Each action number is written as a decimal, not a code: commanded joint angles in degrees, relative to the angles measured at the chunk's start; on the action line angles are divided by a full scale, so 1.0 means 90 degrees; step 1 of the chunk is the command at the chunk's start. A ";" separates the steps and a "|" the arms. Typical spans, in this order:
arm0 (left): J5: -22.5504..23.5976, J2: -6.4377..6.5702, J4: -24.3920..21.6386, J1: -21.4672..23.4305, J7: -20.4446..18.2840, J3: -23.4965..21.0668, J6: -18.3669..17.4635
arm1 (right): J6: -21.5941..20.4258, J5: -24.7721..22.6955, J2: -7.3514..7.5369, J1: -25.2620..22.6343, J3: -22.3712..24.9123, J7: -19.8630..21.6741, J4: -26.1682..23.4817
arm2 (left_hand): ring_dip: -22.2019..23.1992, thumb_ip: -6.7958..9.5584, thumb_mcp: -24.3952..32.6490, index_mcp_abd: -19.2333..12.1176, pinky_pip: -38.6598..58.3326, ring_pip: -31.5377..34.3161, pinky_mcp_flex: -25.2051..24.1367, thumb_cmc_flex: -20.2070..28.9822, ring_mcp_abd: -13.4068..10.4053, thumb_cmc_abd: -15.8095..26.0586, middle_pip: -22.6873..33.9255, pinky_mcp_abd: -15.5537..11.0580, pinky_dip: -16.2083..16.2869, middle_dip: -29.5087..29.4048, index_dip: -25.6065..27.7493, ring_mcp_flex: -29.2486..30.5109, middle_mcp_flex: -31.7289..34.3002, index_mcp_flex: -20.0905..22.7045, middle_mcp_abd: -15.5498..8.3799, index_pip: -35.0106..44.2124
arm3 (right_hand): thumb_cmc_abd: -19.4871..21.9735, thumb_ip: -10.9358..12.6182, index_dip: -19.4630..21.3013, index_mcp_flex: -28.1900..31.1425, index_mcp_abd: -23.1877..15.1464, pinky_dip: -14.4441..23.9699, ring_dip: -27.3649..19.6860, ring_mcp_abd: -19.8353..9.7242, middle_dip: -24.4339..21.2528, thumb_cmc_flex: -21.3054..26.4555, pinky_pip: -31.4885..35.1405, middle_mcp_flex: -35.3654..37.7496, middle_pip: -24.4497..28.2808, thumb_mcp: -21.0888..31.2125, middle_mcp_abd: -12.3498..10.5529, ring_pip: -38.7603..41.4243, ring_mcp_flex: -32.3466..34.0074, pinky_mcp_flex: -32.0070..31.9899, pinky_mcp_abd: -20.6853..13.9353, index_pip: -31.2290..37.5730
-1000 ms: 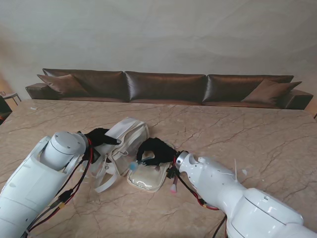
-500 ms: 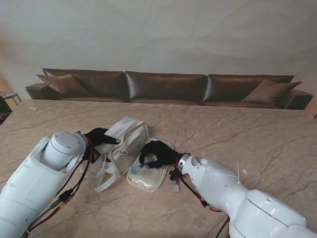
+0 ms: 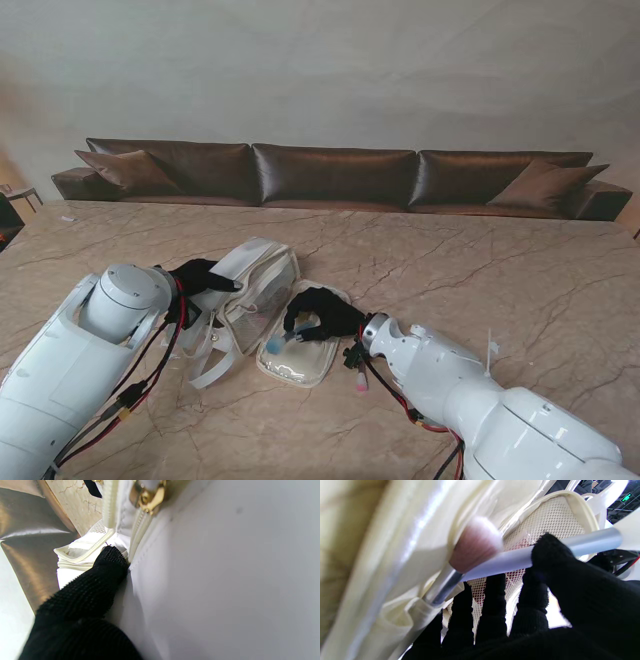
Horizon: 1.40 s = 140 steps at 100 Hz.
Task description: Pack the cosmetics bag
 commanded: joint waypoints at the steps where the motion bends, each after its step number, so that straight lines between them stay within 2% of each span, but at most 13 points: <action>1: -0.0077 -0.0019 -0.0022 -0.0078 -0.0017 -0.0013 0.0039 | 0.0042 -0.0035 -0.0001 -0.0057 -0.0009 0.0019 -0.0002 | -0.0020 0.0161 0.0399 -0.0998 0.0035 0.0019 -0.0026 0.0583 0.0029 0.0860 0.0120 0.0139 0.0133 -0.0011 0.0449 0.0014 -0.0030 0.0338 -0.0016 0.0603 | 0.0660 0.0125 0.0417 0.0360 -0.0534 0.0165 0.0004 -0.0256 -0.0042 0.0429 0.0047 -0.0223 0.0133 0.0159 -0.0049 0.0028 -0.0159 0.0032 0.0044 0.0993; 21: -0.0104 -0.0022 0.0044 -0.0100 -0.0031 0.0000 0.0049 | 0.0153 -0.0175 0.0054 -0.0021 -0.0093 -0.0114 -0.0001 | -0.0019 0.0166 0.0380 -0.0994 0.0040 0.0019 -0.0043 0.0589 0.0035 0.0873 0.0126 0.0160 0.0148 -0.0001 0.0453 -0.0002 -0.0040 0.0332 -0.0014 0.0593 | 0.0649 0.0136 0.0466 0.0369 -0.0572 0.0227 0.0007 -0.0264 -0.0052 0.0473 -0.0019 -0.0249 0.0155 0.0138 -0.0052 0.0040 -0.0175 0.0002 0.0031 0.0974; 48: -0.0086 -0.0012 0.0060 -0.0096 -0.0060 -0.0019 0.0012 | 0.0283 -0.0599 0.0150 0.0140 -0.0376 -0.0611 -0.0001 | -0.0016 0.0173 0.0359 -0.0994 0.0033 0.0024 -0.0048 0.0605 0.0042 0.0871 0.0138 0.0161 0.0162 0.0015 0.0462 -0.0003 -0.0033 0.0334 -0.0015 0.0590 | 0.0660 0.0142 0.0497 0.0387 -0.0651 0.0340 0.0008 -0.0259 -0.0068 0.0452 -0.0055 -0.0244 0.0173 0.0106 -0.0075 0.0057 -0.0152 0.0032 0.0043 0.0930; 71: -0.0084 -0.0013 0.0094 -0.0078 -0.0050 -0.0042 0.0021 | 0.0268 -0.0581 0.0142 0.0202 -0.0365 -0.0575 -0.0001 | -0.0016 0.0177 0.0349 -0.0998 0.0024 0.0024 -0.0060 0.0609 0.0038 0.0877 0.0139 0.0158 0.0170 0.0025 0.0468 -0.0010 -0.0031 0.0336 -0.0017 0.0589 | 0.0657 0.0148 0.0586 0.0370 -0.0748 0.0391 0.0001 -0.0277 -0.0082 0.0487 -0.0082 -0.0265 0.0171 0.0115 -0.0072 0.0052 -0.0163 0.0044 0.0034 0.0926; 80: -0.0074 -0.0007 0.0109 -0.0081 -0.0068 -0.0039 0.0021 | 0.0244 -0.0711 0.0161 0.0245 -0.0482 -0.0710 -0.0001 | -0.0016 0.0177 0.0343 -0.0996 0.0022 0.0025 -0.0064 0.0611 0.0031 0.0879 0.0139 0.0152 0.0174 0.0029 0.0469 -0.0012 -0.0036 0.0326 -0.0015 0.0585 | 0.0618 0.0109 0.0849 0.0457 -0.0932 0.0459 -0.0009 -0.0278 -0.0101 0.0450 -0.0062 -0.0246 0.0168 0.0216 -0.0090 0.0052 -0.0138 0.0071 0.0055 0.0762; 94: -0.0049 0.0000 0.0131 -0.0105 -0.0091 -0.0019 0.0013 | 0.0210 -0.0741 0.0178 0.0294 -0.0547 -0.0665 -0.0001 | -0.0020 0.0179 0.0345 -0.0983 0.0023 0.0022 -0.0058 0.0614 0.0024 0.0876 0.0137 0.0169 0.0181 0.0035 0.0470 -0.0001 -0.0034 0.0335 -0.0022 0.0586 | 0.0488 0.0061 0.1167 0.0616 -0.1231 0.0442 -0.0017 -0.0283 -0.0111 0.0438 -0.0029 -0.0260 0.0153 0.0411 -0.0091 0.0044 -0.0140 0.0095 0.0055 0.0643; 97: -0.0032 0.0002 0.0144 -0.0118 -0.0095 -0.0010 0.0007 | 0.0203 -0.0778 0.0187 0.0313 -0.0588 -0.0691 -0.0001 | -0.0022 0.0179 0.0345 -0.0988 0.0022 0.0018 -0.0058 0.0614 0.0034 0.0881 0.0140 0.0170 0.0182 0.0041 0.0474 -0.0009 -0.0034 0.0335 -0.0014 0.0590 | 0.0436 0.0017 0.1386 0.0712 -0.1296 0.0413 -0.0019 -0.0287 -0.0107 0.0403 0.0006 -0.0252 0.0152 0.0508 -0.0103 0.0044 -0.0129 0.0103 0.0059 0.0487; 116: 0.0072 -0.0003 0.0292 -0.0255 -0.0086 0.0079 -0.0046 | 0.0134 -0.0854 0.0221 0.0418 -0.0699 -0.0658 0.0000 | -0.0018 0.0179 0.0323 -0.0998 -0.0007 0.0011 -0.0097 0.0617 0.0048 0.0896 0.0162 0.0156 0.0181 0.0088 0.0483 -0.0047 -0.0044 0.0314 -0.0048 0.0589 | 0.0135 -0.0096 0.1950 0.1133 -0.1608 0.0268 -0.0035 -0.0290 -0.0089 0.0185 0.0180 -0.0214 0.0144 0.1157 -0.0132 0.0028 -0.0066 0.0141 0.0091 0.0302; 140: 0.0058 -0.0023 0.0424 -0.0347 -0.0068 0.0161 -0.0042 | 0.0072 -0.0935 0.0259 0.0520 -0.0830 -0.0612 0.0000 | -0.0008 0.0188 0.0284 -0.0998 -0.0016 0.0011 -0.0137 0.0634 0.0057 0.0914 0.0168 0.0167 0.0201 0.0133 0.0489 -0.0078 -0.0049 0.0307 -0.0042 0.0593 | 0.0129 -0.0110 0.2162 0.1261 -0.1713 0.0218 -0.0044 -0.0293 -0.0085 0.0085 0.0263 -0.0240 0.0126 0.1272 -0.0130 0.0019 -0.0070 0.0166 0.0095 0.0203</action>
